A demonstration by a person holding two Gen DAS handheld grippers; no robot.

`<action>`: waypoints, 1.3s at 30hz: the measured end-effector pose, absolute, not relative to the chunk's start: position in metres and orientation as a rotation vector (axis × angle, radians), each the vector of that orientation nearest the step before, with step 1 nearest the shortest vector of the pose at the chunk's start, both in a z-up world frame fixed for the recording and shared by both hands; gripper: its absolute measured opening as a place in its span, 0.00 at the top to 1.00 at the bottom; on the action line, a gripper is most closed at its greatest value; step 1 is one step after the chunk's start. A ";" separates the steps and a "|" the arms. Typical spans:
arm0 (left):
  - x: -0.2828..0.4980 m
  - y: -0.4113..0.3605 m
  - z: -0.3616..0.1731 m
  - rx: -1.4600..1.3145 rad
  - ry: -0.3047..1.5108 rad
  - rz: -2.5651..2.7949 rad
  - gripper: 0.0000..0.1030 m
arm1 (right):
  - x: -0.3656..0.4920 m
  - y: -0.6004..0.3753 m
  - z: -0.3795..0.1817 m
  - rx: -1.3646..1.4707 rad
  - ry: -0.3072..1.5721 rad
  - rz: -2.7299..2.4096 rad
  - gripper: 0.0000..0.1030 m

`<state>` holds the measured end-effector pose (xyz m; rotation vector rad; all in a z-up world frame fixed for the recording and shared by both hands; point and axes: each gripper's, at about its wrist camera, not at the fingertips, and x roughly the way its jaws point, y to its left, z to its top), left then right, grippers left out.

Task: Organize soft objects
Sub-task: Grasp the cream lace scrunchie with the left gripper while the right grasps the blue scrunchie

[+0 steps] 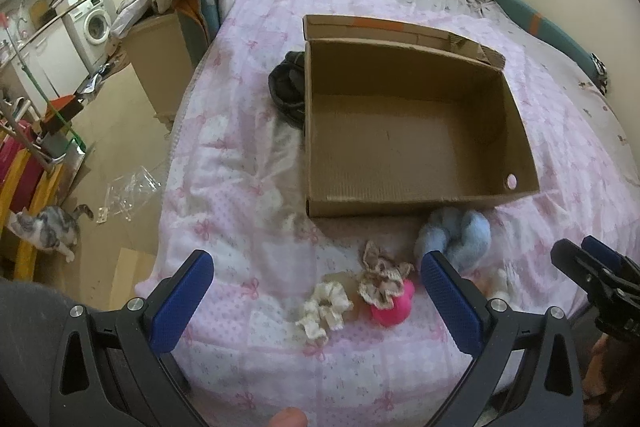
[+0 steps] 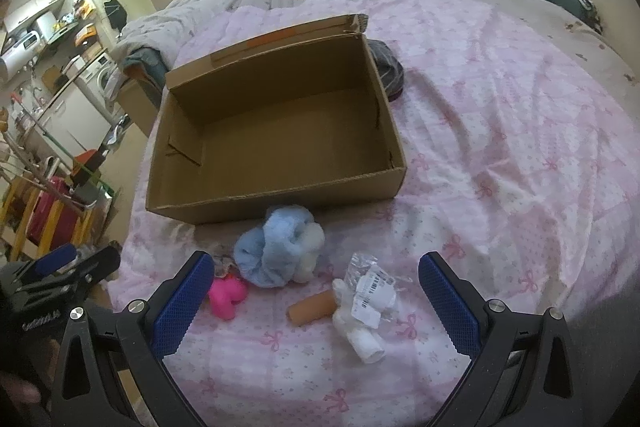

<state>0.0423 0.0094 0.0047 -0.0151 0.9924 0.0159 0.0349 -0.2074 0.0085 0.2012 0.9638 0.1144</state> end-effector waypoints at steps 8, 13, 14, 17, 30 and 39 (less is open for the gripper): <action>0.090 0.016 0.008 -0.028 1.059 0.008 0.00 | 0.074 -0.209 0.015 0.239 0.997 0.169 0.00; 0.109 0.021 -0.012 -0.052 1.130 -0.007 0.00 | 0.100 -0.210 0.009 0.265 1.019 0.221 0.00; 0.110 0.023 -0.017 -0.058 1.137 0.000 0.00 | 0.105 -0.211 0.006 0.277 1.028 0.240 0.00; 0.113 0.030 -0.038 -0.063 1.165 0.031 0.01 | 0.118 -0.219 -0.016 0.339 1.071 0.279 0.00; 0.115 0.055 -0.083 -0.204 1.354 0.081 0.05 | 0.139 -0.186 -0.076 0.330 1.280 0.339 0.15; 0.101 0.054 -0.123 -0.265 1.530 0.038 0.29 | 0.142 -0.150 -0.110 0.222 1.361 0.342 0.25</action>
